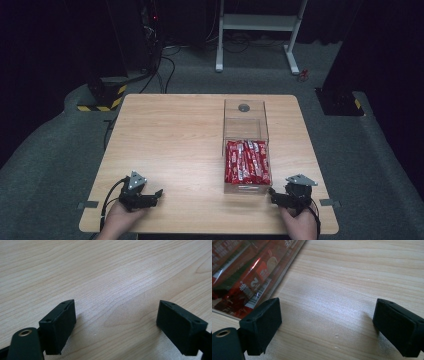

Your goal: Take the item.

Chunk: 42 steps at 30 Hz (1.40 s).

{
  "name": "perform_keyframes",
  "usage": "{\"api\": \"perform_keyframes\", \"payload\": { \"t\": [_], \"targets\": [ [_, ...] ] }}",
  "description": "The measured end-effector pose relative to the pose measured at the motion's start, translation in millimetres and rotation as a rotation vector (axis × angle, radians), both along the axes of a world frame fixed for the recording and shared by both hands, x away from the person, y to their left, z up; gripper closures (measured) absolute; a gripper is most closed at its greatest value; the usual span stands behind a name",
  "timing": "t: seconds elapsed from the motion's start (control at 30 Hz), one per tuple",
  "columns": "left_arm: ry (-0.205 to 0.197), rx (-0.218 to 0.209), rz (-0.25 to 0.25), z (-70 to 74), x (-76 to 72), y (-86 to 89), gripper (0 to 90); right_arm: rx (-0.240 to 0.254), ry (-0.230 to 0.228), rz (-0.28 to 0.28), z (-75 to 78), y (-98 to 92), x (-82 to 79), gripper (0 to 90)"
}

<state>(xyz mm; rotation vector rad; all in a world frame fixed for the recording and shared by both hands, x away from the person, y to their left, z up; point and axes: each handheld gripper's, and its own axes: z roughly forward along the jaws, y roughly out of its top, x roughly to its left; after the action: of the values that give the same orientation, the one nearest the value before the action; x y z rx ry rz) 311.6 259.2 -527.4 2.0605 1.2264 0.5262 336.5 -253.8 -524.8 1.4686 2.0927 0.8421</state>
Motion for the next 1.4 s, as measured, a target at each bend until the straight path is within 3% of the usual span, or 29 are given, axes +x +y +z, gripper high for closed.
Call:
{"api": "perform_keyframes", "payload": {
  "t": [0.6, 0.9, 1.0, 1.23, 1.4],
  "targets": [
    [-0.003, 0.0, 0.005, 0.0, -0.7, 0.2, 16.3, 0.002, 0.003, 0.002, 0.1, -0.2, -2.5, 8.3],
    [0.01, 0.0, 0.02, 2.8, 1.4, -0.7, 22.6, 0.001, 0.002, 0.004, 0.1, -0.3, -2.4, 8.2],
    [0.027, -0.002, 0.011, 5.9, 3.5, -5.3, 23.9, 0.001, 0.002, 0.004, 0.1, -0.3, -2.3, 8.2],
    [-0.008, -0.016, -0.023, 16.8, 3.7, -20.3, 25.6, 0.0, 0.002, 0.004, 0.1, -0.3, -2.3, 8.1],
    [0.008, -0.007, -0.051, 19.0, 2.7, -30.2, 25.5, 0.0, 0.001, 0.005, 0.0, -0.3, -2.3, 8.1]
  ]
}}
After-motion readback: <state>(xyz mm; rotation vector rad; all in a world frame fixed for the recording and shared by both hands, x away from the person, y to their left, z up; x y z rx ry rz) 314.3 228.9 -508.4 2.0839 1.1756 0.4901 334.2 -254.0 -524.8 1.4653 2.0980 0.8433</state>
